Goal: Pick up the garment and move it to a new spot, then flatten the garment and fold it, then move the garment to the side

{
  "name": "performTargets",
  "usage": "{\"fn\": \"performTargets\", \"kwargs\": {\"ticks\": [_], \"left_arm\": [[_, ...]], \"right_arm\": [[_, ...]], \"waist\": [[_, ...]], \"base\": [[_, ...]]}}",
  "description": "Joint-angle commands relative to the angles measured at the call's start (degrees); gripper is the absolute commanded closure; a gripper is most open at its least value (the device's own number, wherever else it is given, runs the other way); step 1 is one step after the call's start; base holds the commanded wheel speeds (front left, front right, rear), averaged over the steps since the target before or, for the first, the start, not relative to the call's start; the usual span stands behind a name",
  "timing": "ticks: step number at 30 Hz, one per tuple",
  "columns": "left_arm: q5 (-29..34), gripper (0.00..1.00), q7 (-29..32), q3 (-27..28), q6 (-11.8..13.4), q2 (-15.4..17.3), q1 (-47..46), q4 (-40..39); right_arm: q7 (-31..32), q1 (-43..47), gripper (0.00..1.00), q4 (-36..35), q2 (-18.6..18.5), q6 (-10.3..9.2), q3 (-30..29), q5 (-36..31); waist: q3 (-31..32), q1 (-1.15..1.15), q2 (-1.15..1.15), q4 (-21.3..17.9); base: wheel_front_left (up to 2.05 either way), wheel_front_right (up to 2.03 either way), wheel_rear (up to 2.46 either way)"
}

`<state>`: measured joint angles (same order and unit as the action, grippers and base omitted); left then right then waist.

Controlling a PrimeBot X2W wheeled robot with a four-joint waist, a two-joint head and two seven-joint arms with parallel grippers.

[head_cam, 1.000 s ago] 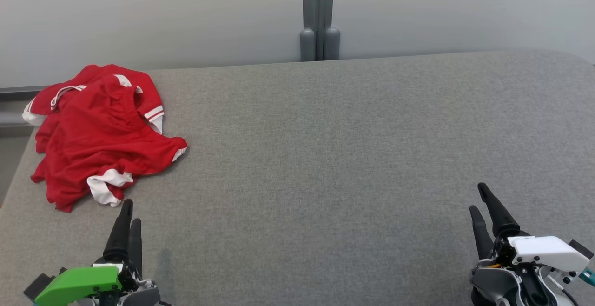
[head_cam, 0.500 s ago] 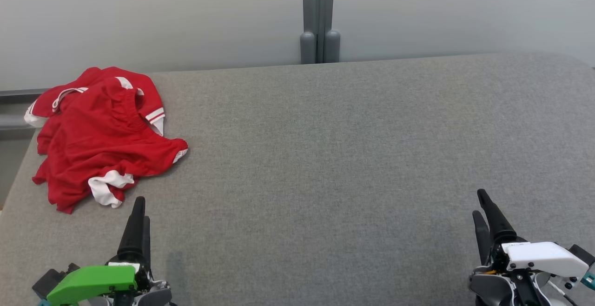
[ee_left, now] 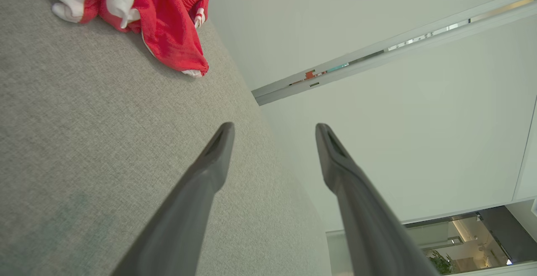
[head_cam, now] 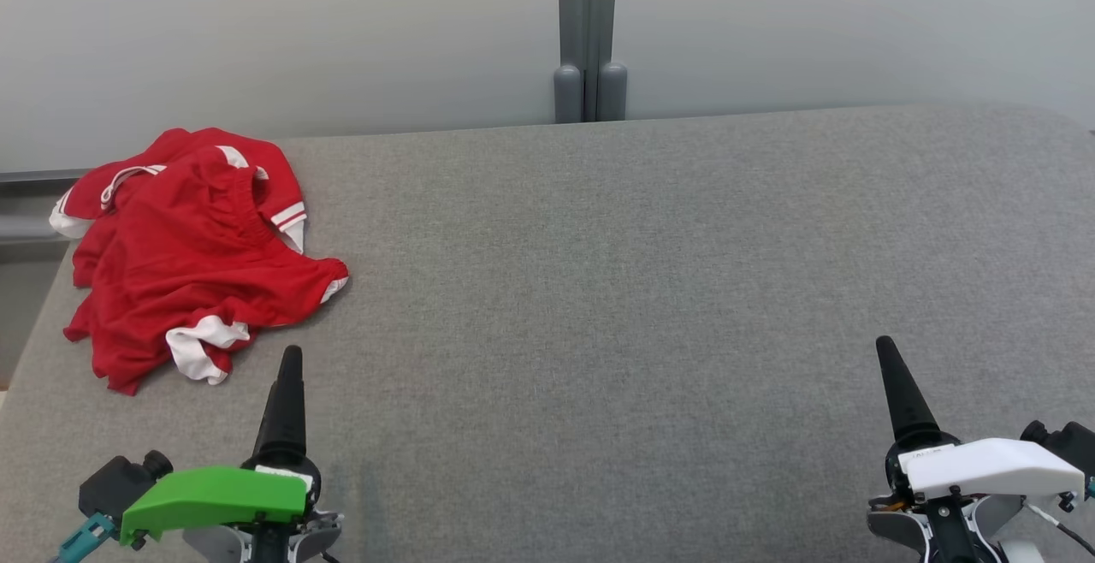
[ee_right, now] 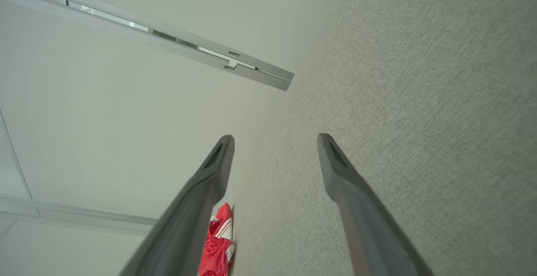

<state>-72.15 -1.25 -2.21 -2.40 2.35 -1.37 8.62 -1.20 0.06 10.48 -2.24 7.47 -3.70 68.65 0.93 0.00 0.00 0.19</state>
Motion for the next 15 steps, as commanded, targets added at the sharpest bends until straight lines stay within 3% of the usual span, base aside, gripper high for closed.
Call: {"fn": "performTargets", "kwargs": {"ticks": [1, 15], "left_arm": [[3.17, 0.00, -0.66, -0.65, 0.38, 0.31, 0.02, -1.29], [18.55, 0.00, -3.43, -3.53, 1.90, 0.39, 1.88, -1.95]], "right_arm": [[-0.70, -0.13, 0.00, -1.74, -0.33, 0.01, 0.43, -2.44], [-3.49, 1.97, 0.00, -3.88, -0.42, 0.02, 2.72, -17.82]], "waist": [[0.07, 0.00, 0.00, 0.00], [0.72, 0.00, 0.00, 0.11]], "base": [[0.00, 0.00, 0.00], [0.00, 0.00, 0.00]]}}
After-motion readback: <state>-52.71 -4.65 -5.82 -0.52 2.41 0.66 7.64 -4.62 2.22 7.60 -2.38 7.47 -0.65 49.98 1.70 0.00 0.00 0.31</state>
